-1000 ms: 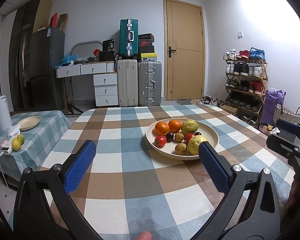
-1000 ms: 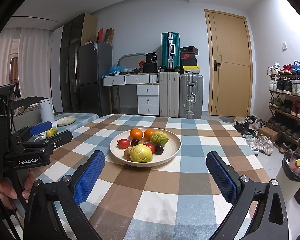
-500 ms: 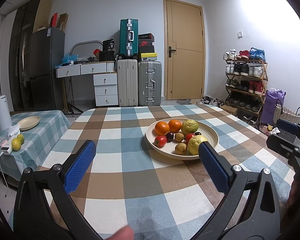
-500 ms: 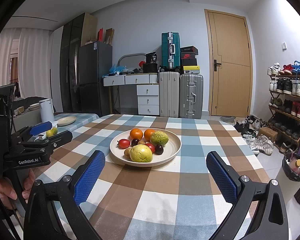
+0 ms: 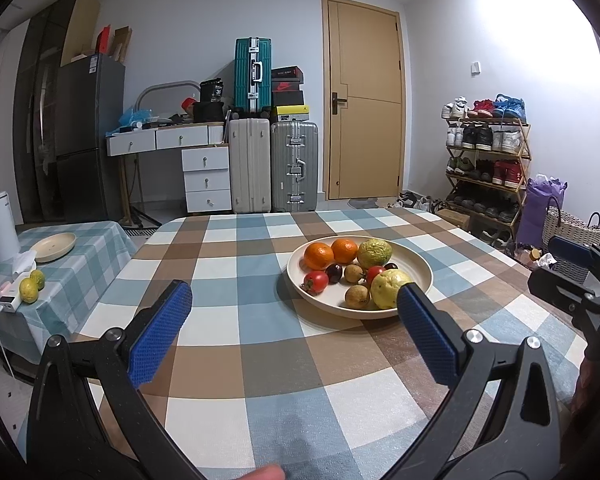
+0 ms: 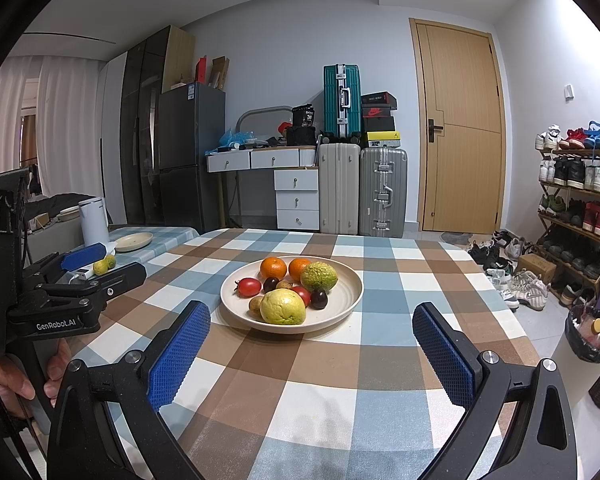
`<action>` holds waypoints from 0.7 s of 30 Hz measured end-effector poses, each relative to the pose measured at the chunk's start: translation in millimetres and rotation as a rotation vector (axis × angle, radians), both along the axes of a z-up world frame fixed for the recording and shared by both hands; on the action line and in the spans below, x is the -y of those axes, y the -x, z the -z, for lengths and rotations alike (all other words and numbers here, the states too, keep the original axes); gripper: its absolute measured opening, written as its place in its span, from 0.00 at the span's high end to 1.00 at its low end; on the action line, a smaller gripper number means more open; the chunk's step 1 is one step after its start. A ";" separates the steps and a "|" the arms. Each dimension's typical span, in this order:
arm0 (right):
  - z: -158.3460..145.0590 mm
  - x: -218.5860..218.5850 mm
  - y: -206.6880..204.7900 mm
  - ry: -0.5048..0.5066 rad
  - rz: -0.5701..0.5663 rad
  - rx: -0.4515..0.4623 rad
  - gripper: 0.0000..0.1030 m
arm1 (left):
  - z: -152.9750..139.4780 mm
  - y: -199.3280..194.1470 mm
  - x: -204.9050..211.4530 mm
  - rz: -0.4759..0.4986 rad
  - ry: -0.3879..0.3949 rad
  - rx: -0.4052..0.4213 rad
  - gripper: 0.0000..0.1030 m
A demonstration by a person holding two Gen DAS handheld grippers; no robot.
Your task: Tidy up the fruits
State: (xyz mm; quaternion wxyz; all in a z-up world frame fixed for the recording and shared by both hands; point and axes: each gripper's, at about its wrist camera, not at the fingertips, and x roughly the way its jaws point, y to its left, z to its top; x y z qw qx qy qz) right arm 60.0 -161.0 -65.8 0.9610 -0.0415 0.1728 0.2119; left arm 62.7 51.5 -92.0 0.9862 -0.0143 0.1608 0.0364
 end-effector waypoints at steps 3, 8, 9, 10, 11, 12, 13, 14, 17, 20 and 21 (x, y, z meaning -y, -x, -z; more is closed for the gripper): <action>0.0 0.0 0.0 0.000 0.000 0.000 0.00 | 0.9 -1.6 0.6 0.000 0.000 0.000 0.00; 0.1 0.0 0.1 0.000 0.000 0.000 0.00 | 0.6 -1.2 0.7 0.001 -0.001 0.000 0.00; 0.1 0.0 0.1 0.000 0.000 0.000 0.00 | 1.0 -1.5 0.5 0.001 0.000 0.000 0.00; 0.1 0.0 0.1 0.000 0.000 0.000 0.00 | 0.8 -1.4 0.7 0.001 0.000 0.000 0.00; 0.1 -0.4 0.5 0.000 0.000 0.000 0.00 | 0.7 -1.2 0.7 0.002 0.000 0.000 0.00; 0.1 0.0 0.1 0.000 0.000 0.000 0.00 | 1.0 -1.5 0.7 0.003 -0.001 0.000 0.00; 0.1 0.1 0.0 0.000 0.000 0.000 0.00 | 1.5 -2.0 0.5 0.002 -0.001 0.000 0.00; 0.1 0.0 0.2 0.000 0.000 0.000 0.00 | 0.6 -1.1 0.7 0.001 0.000 0.000 0.00; 0.1 -0.1 0.1 0.000 0.000 0.000 0.00 | 0.9 -1.4 0.6 0.001 0.000 0.000 0.00; 0.1 0.1 0.1 0.000 0.000 0.000 0.00 | 0.6 -1.0 0.8 0.001 0.000 0.000 0.00; 0.1 0.1 0.1 0.000 0.000 0.000 0.00 | 0.9 -1.4 0.7 0.005 0.000 0.000 0.00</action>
